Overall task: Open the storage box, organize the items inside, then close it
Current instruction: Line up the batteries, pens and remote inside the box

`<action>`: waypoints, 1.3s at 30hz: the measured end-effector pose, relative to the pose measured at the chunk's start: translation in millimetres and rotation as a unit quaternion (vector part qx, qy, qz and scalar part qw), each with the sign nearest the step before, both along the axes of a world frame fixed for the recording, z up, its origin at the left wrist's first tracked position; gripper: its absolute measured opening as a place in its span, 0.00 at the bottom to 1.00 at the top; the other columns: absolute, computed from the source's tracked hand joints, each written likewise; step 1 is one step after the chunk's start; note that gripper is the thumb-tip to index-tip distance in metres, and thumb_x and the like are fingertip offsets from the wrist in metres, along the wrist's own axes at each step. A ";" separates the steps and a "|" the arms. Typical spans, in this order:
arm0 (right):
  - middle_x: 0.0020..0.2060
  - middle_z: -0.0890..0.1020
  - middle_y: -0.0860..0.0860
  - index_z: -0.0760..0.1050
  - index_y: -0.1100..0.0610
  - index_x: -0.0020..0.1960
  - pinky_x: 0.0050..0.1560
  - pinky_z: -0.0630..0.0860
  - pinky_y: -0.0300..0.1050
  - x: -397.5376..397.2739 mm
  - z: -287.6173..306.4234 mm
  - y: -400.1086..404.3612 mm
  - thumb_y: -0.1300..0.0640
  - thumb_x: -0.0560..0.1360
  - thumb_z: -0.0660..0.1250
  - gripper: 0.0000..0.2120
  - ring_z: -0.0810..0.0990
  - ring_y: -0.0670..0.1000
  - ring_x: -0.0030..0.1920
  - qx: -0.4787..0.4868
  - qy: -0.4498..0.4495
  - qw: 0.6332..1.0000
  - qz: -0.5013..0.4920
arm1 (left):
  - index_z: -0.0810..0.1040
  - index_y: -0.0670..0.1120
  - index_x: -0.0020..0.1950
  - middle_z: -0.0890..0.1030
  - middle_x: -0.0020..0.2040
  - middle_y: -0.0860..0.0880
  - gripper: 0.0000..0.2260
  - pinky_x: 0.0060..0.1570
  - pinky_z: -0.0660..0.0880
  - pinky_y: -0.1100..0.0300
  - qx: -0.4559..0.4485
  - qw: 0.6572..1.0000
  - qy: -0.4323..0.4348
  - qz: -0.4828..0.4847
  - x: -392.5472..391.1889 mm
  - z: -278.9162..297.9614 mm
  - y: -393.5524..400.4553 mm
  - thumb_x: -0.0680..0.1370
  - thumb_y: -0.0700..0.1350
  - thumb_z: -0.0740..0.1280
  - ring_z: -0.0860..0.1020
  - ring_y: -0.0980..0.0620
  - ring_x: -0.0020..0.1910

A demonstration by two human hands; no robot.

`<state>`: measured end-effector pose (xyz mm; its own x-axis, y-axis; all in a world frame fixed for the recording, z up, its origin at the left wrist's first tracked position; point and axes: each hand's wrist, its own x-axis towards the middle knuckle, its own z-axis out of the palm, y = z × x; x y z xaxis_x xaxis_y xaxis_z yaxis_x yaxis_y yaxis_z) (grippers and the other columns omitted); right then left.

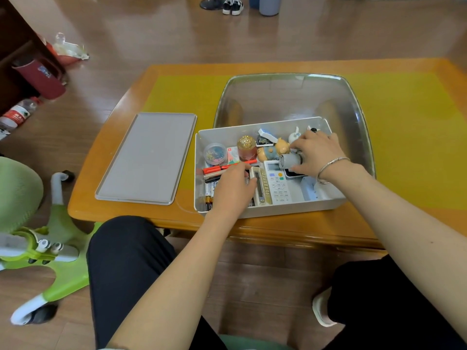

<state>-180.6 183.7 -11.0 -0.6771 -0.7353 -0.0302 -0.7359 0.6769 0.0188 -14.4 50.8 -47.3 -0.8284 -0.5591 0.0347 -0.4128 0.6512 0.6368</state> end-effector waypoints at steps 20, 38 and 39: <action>0.46 0.80 0.49 0.76 0.44 0.54 0.50 0.67 0.48 -6.1 2.5 -11.2 0.37 0.66 0.69 0.20 0.75 0.55 0.52 0.098 -0.045 0.992 0.061 | 0.72 0.48 0.66 0.73 0.64 0.50 0.17 0.61 0.69 0.56 -0.015 0.999 -0.009 -0.043 -1.1 -5.5 0.0 0.77 0.47 0.68 0.70 0.51 0.65; 0.29 0.72 0.36 0.80 0.59 0.48 0.38 0.68 0.25 39.6 26.7 -31.2 0.60 0.64 0.77 0.14 0.74 0.33 0.34 -0.329 -0.201 0.916 0.115 | 0.62 0.53 0.73 0.70 0.66 0.54 0.29 0.63 0.69 0.55 0.101 0.988 0.105 -0.042 -8.8 7.0 -0.8 0.75 0.49 0.71 0.66 0.57 0.65; 0.28 0.73 0.36 0.80 0.60 0.49 0.36 0.68 0.24 43.3 27.8 -33.2 0.61 0.64 0.77 0.14 0.74 0.32 0.33 -0.340 -0.217 0.907 0.116 | 0.64 0.53 0.72 0.71 0.66 0.53 0.28 0.64 0.69 0.51 0.090 0.989 0.106 -0.048 -9.7 9.1 -0.8 0.75 0.49 0.71 0.67 0.55 0.64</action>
<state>-137.3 150.5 16.8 -0.5347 -0.8049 0.2575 -0.6979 0.2487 -0.6716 -24.1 50.0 -38.2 -0.8625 -0.4914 0.1208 -0.1995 0.5496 0.8113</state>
